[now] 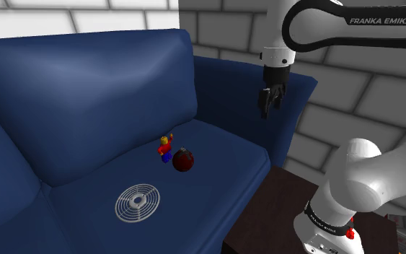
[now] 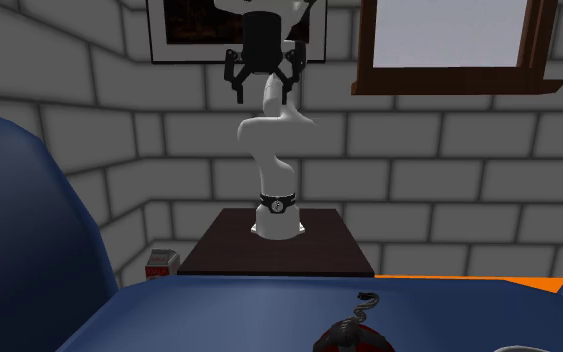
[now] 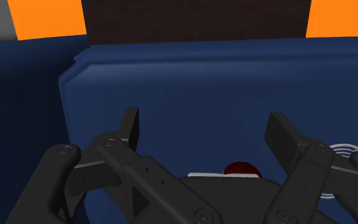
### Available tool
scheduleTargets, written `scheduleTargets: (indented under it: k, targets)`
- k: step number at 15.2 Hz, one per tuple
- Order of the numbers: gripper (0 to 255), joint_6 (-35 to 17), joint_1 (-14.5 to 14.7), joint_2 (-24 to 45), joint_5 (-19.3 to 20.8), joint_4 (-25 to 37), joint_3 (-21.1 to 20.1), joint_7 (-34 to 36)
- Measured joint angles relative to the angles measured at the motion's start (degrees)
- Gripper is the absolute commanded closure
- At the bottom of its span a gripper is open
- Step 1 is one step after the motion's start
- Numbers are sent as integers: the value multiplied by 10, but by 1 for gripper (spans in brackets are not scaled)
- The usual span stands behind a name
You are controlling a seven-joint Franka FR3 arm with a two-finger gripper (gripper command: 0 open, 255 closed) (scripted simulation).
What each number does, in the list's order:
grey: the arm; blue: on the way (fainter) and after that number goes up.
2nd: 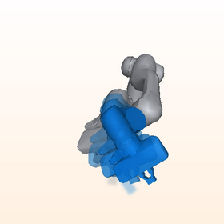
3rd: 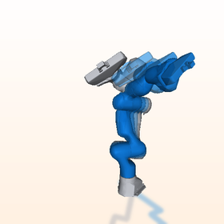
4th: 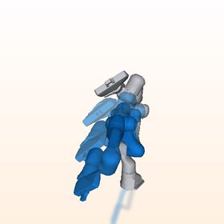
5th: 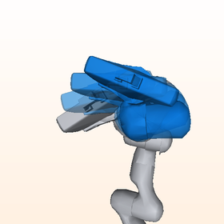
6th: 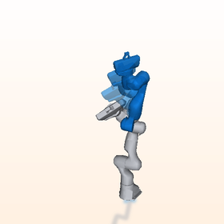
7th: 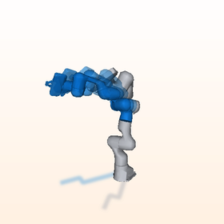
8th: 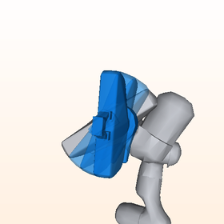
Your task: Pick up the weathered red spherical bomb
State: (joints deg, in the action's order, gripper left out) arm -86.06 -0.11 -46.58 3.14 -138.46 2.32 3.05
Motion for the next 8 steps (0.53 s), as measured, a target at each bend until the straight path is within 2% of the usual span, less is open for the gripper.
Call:
scheduleTargets:
  k: [4, 8]
  targets:
    - [0, -27, 7, 42, -6, 7, -10, 8]
    - [0, -79, 15, 133, -9, 34, -23, 16]
